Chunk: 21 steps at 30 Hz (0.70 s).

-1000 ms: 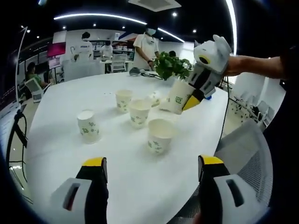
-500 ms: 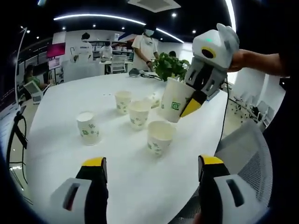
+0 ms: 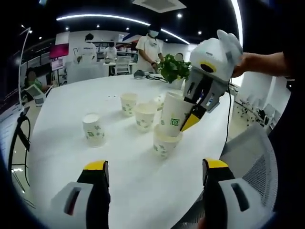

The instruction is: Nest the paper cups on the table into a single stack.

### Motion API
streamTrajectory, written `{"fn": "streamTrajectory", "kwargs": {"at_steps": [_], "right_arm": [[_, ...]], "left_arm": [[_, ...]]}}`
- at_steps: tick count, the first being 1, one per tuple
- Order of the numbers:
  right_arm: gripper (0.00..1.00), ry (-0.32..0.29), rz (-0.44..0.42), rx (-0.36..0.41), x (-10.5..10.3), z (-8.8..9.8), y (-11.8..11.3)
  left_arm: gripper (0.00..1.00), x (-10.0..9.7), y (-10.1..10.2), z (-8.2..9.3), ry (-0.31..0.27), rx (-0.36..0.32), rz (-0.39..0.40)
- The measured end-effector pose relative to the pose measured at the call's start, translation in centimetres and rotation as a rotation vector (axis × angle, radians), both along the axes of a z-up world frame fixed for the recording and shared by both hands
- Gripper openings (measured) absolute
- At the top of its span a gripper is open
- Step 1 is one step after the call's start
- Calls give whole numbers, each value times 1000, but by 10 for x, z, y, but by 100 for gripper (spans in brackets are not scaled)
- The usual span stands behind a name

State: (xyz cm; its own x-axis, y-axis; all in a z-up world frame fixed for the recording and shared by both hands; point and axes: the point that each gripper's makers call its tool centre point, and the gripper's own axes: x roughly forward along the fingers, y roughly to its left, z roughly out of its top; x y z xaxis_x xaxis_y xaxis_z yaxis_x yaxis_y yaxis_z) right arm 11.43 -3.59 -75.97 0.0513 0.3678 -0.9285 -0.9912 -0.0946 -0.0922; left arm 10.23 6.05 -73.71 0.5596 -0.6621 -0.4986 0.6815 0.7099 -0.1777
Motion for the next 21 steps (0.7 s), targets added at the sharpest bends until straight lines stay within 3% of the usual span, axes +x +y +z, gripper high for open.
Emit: {"fn": "streamTrajectory", "kwargs": {"at_steps": [11,21], "right_arm": [[0,9,14,-30,1,-10,-4],[0,9,21,-36,-6,-8,-1]], "left_arm": [[79,2,3,-4,7,1,2],[79,2,4,-6,9,1,4]]}}
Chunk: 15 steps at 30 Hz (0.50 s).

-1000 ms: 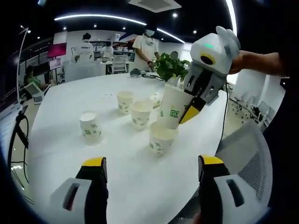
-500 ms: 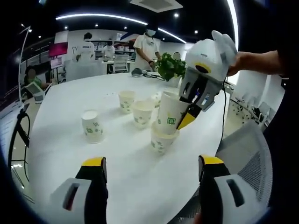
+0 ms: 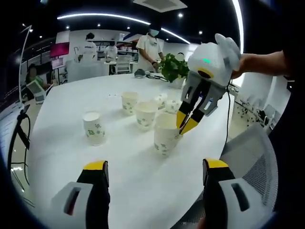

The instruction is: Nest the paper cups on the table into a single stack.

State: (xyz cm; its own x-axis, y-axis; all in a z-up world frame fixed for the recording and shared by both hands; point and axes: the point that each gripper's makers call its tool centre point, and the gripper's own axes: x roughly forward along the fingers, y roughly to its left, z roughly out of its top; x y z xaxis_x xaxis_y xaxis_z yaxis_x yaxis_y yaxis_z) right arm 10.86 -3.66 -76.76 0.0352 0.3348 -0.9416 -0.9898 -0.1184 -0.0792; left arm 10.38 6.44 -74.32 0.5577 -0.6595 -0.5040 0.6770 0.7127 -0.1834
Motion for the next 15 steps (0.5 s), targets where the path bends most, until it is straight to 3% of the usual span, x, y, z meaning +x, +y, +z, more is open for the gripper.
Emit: {"fn": "streamTrajectory", "kwargs": {"at_steps": [15], "right_arm": [[5,-5,-12,5,3,1,-5]], "left_arm": [[79,-3,-5,4,0,-2,-4]]}}
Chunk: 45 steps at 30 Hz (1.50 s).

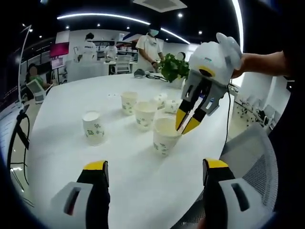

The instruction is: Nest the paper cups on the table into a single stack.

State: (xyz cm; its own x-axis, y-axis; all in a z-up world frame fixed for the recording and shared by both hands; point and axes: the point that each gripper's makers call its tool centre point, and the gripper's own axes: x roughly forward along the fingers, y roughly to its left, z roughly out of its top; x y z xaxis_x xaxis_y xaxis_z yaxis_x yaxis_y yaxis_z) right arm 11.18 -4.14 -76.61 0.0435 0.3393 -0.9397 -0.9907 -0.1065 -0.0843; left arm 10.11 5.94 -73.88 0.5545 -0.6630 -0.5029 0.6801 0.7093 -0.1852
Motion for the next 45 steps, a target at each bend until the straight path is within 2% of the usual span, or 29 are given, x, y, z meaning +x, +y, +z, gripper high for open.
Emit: {"fn": "streamTrajectory", "kwargs": {"at_steps": [7,15,24,27,36,43,45], "right_arm": [[8,8,-15,21,-5,8,1],[16,1,-49,63,1,16,-1],[22,7,-150,154,13,25,-7],[24,-4,-220,192,25,25,-13],[27,-34,-453,368,57,37,-36],[28,-30,-599,434,69,39,-51],[28,-20,-615,445,71,37,-53]], "left_arm": [[79,-2,-1,0,3,-3,-1],[79,-1,0,-4,5,1,-6],[79,-3,-2,-3,9,5,-9],[79,-4,-3,-4,9,7,-11],[79,-4,-2,-3,12,8,-11],[79,-4,-6,-5,15,10,-23],[79,-5,-8,-5,14,13,-29]]}}
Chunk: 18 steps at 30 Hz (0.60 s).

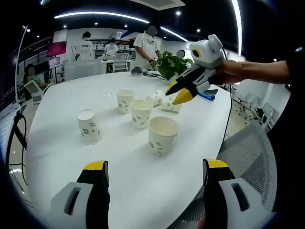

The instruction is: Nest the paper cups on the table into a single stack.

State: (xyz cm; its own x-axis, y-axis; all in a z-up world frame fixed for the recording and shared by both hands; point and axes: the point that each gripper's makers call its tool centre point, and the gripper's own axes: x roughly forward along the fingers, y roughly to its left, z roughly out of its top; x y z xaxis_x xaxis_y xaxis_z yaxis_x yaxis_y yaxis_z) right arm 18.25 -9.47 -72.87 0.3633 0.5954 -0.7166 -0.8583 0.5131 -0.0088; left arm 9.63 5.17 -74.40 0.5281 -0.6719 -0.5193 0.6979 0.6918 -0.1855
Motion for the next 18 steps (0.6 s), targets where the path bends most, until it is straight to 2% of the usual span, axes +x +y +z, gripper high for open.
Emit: {"fn": "streamTrajectory", "kwargs": {"at_steps": [6,11,18], "right_arm": [[28,2,-33,-4,8,-2,-4],[28,0,-77,31,28,1,-3],[31,16,-80,42,45,-4,9]], "left_arm": [[79,0,-2,2,-3,-10,8],[79,1,-2,1,5,-21,13],[80,-2,-8,2,3,-28,14]]}}
